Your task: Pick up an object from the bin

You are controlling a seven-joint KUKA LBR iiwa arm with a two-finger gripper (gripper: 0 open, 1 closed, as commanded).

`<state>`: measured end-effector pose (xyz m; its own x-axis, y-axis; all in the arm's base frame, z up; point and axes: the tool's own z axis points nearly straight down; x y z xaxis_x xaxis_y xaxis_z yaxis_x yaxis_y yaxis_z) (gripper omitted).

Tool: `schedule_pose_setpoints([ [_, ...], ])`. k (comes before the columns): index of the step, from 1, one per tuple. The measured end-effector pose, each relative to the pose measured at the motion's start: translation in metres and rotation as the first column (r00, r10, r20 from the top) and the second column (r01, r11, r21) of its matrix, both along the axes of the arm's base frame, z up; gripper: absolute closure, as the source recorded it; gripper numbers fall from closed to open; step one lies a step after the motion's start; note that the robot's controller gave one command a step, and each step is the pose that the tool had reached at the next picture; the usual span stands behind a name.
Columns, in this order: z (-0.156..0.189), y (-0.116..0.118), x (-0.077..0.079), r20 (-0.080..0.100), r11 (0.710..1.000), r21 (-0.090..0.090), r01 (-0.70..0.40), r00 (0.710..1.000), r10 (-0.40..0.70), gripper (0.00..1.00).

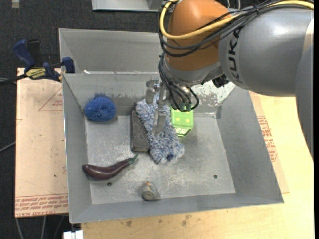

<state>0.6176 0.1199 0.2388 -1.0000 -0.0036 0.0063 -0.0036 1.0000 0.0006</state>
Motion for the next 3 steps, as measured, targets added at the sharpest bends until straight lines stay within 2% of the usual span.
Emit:
schedule_pose_setpoints([
  [2,0.004,-0.001,0.001,0.009,1.000,0.001,0.000,1.000,0.000,0.00],
  [3,-0.030,0.012,0.005,0.007,0.988,0.000,-0.157,0.988,0.157,0.00],
])
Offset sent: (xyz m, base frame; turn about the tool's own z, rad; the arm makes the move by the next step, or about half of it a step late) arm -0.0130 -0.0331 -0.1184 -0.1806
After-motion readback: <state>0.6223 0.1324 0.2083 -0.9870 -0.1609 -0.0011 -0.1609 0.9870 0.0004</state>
